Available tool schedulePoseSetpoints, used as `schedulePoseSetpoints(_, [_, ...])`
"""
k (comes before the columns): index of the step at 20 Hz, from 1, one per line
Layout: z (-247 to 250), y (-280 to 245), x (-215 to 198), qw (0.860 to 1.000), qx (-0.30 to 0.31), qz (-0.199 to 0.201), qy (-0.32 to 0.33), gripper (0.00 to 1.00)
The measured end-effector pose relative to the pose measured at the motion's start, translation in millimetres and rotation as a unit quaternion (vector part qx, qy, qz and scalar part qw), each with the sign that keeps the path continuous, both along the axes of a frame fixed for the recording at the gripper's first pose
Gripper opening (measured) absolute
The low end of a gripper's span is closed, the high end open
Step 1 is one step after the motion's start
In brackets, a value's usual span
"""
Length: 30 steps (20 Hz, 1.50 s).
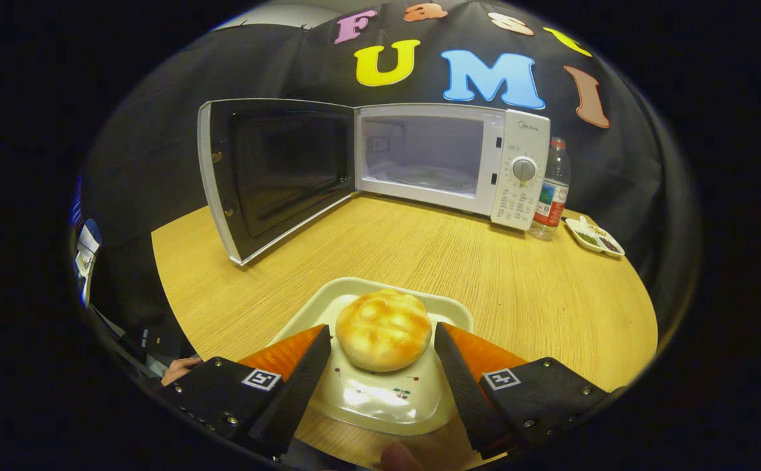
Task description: Open the microwave, put the food inside, and close the microwave door.
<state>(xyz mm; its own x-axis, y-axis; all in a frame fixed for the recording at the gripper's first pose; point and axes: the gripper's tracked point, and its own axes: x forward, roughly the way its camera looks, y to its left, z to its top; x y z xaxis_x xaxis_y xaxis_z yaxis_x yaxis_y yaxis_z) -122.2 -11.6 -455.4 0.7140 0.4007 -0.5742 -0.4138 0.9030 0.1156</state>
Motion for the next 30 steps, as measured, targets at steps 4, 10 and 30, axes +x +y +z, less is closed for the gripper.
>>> schedulePoseSetpoints(4, [-3.7,3.2,3.6,1.000,0.017,0.004,0.006,0.95])
schedulePoseSetpoints(10, [14.4,1.0,6.2,0.999,-0.016,-0.001,-0.049,0.85])
schedulePoseSetpoints(30, [128.7,67.3,148.4,0.993,0.051,-0.011,-0.110,0.85])
